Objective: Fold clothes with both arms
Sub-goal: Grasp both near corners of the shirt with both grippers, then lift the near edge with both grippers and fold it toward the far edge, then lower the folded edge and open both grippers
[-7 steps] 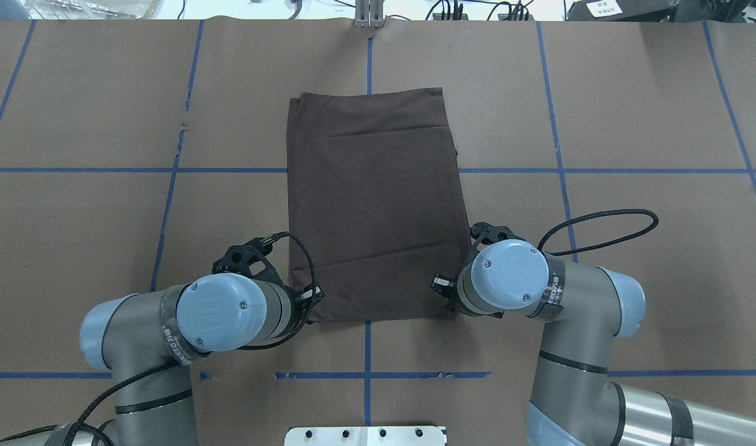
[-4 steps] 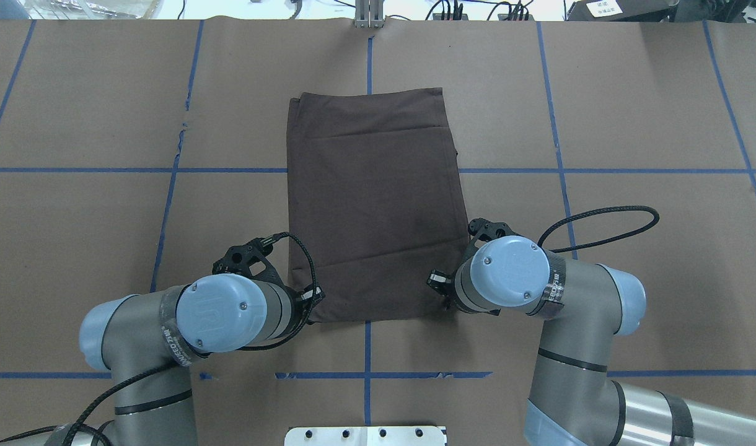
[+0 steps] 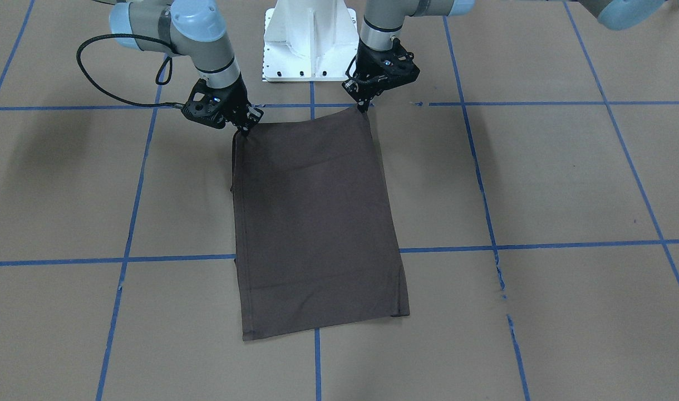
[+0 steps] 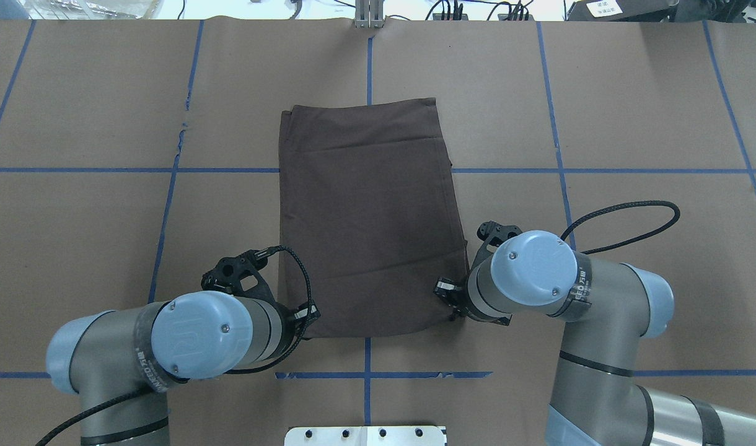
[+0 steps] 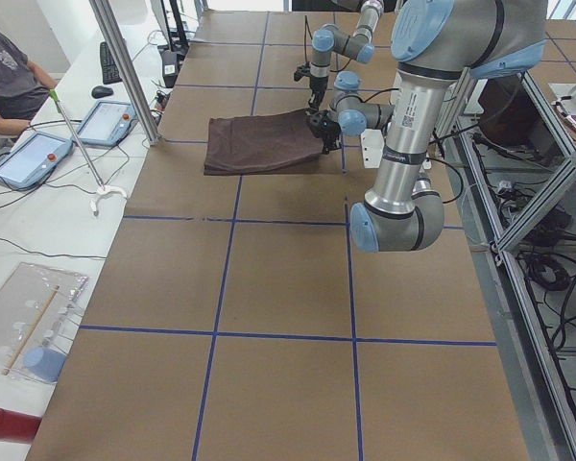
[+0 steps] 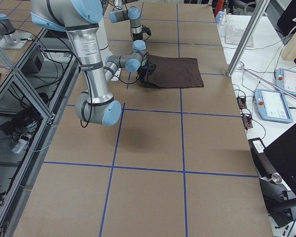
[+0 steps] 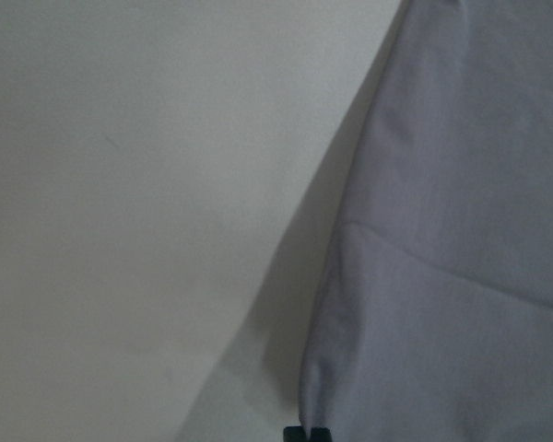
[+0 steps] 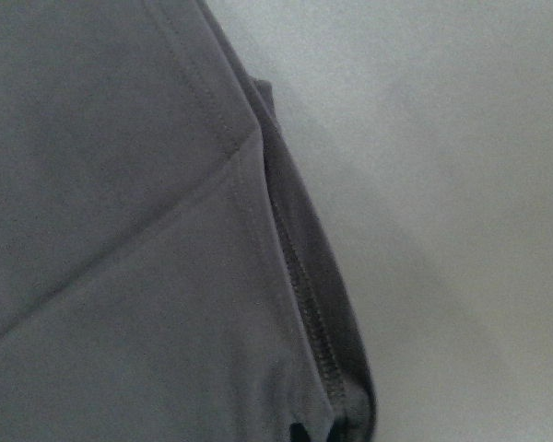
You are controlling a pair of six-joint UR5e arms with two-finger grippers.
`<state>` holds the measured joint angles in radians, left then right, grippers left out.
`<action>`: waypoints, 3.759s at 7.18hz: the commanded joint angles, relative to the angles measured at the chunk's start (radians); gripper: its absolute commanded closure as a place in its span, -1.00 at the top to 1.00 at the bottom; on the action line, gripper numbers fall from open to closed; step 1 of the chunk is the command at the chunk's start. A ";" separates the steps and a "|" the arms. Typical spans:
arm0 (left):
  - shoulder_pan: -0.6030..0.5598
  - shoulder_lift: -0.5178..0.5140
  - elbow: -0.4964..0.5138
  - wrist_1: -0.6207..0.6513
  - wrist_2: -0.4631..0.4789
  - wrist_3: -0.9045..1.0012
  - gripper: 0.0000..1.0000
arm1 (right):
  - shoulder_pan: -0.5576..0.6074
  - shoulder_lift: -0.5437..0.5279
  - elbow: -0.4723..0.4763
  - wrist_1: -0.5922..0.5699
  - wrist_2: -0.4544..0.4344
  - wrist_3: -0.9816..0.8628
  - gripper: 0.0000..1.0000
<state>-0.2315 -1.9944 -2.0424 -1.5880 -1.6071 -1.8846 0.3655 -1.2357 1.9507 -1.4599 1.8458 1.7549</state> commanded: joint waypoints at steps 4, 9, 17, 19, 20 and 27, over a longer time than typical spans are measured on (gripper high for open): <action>0.052 0.049 -0.088 0.016 -0.007 0.025 -1.00 | -0.077 -0.019 0.048 0.010 0.058 -0.006 -1.00; -0.231 -0.087 -0.008 -0.018 -0.033 0.205 -1.00 | 0.246 0.226 -0.190 0.015 0.148 -0.058 -1.00; -0.514 -0.299 0.652 -0.487 -0.129 0.383 -1.00 | 0.444 0.513 -0.842 0.352 0.239 -0.060 -1.00; -0.543 -0.339 0.724 -0.498 -0.129 0.375 -1.00 | 0.469 0.513 -0.852 0.352 0.246 -0.058 -1.00; -0.560 -0.397 0.820 -0.510 -0.129 0.371 -0.35 | 0.486 0.516 -0.877 0.352 0.253 -0.058 -1.00; -0.650 -0.416 0.912 -0.645 -0.279 0.459 1.00 | 0.471 0.550 -0.845 0.340 0.242 -0.124 1.00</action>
<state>-0.8545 -2.4507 -1.0853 -2.2327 -1.8227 -1.4564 0.8595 -0.6868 1.0728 -1.1130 2.0996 1.6783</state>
